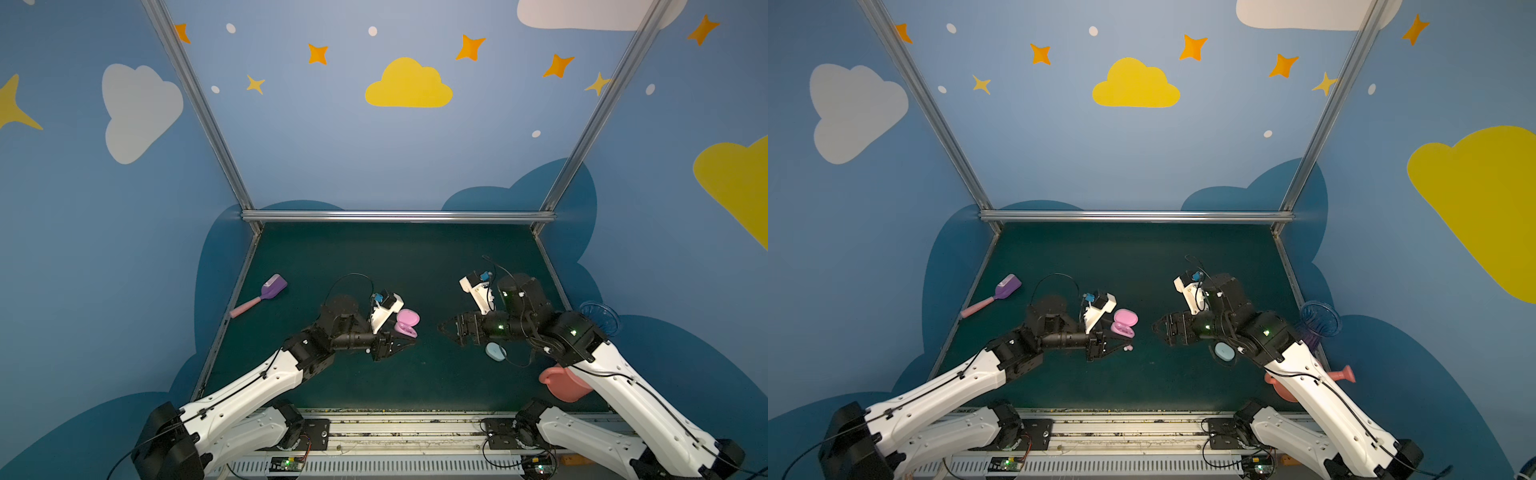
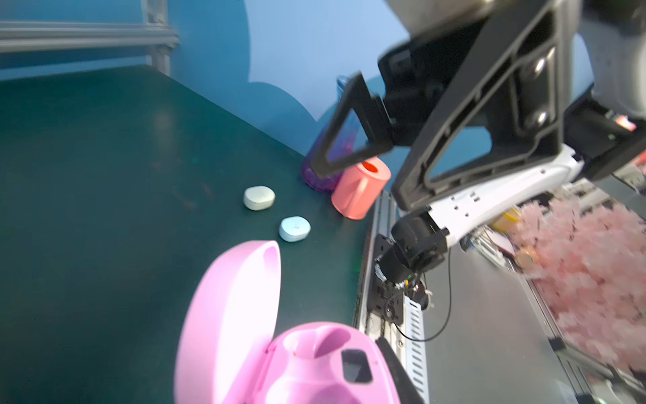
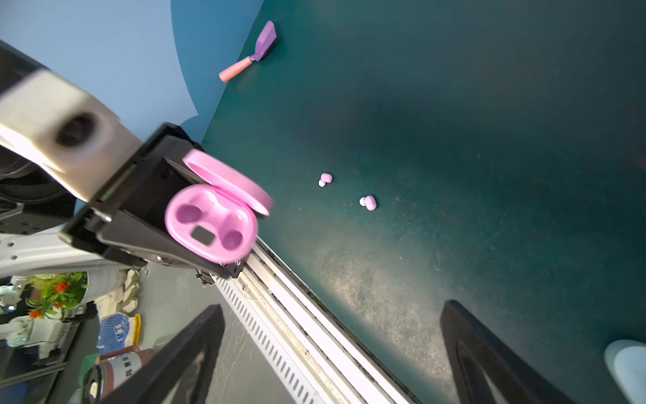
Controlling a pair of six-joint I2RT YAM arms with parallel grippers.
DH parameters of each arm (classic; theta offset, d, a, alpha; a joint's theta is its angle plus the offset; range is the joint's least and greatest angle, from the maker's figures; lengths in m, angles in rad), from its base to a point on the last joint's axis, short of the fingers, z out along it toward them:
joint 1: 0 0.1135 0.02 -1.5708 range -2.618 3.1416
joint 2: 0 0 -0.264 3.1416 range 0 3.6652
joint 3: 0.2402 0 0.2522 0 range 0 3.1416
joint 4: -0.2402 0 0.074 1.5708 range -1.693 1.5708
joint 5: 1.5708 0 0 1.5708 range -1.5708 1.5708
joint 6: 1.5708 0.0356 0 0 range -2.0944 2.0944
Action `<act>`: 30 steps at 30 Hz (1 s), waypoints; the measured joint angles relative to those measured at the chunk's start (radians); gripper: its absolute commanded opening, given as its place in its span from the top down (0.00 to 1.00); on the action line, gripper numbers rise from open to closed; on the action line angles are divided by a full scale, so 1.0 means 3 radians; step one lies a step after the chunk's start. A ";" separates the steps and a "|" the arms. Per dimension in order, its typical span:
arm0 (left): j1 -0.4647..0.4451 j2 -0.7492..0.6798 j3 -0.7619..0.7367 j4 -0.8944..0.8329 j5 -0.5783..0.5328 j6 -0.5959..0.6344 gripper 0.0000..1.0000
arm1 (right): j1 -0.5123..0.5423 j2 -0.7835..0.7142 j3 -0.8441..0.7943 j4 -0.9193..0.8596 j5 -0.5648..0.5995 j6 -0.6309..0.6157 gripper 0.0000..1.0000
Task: Insert the wireless bluetooth earbuds into the charging case
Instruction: 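Move the open right gripper away toward the pink earbuds on the table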
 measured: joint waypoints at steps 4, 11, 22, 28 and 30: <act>0.0237 -0.0201 -0.0025 -0.0094 -0.0020 -0.0047 0.85 | 0.0037 0.0146 -0.0149 0.0100 0.0046 0.0178 0.06; 0.0721 -0.0402 -0.0001 -0.0259 -0.0003 -0.0065 0.86 | 0.0244 0.0609 -0.0371 0.0388 0.0216 0.0417 0.06; 0.1565 -0.0401 0.0000 -0.0266 0.0212 -0.0168 0.87 | 0.0570 0.1741 -0.0262 0.0701 0.0252 0.0628 0.08; 0.1704 -0.0329 0.0000 -0.0189 0.0282 -0.0243 0.87 | 0.0740 0.2383 0.0106 0.0749 0.0231 0.0584 0.20; 0.1713 -0.0331 0.0000 -0.0189 0.0291 -0.0256 0.87 | 0.0776 0.2564 0.0247 0.0725 0.0249 0.0477 0.28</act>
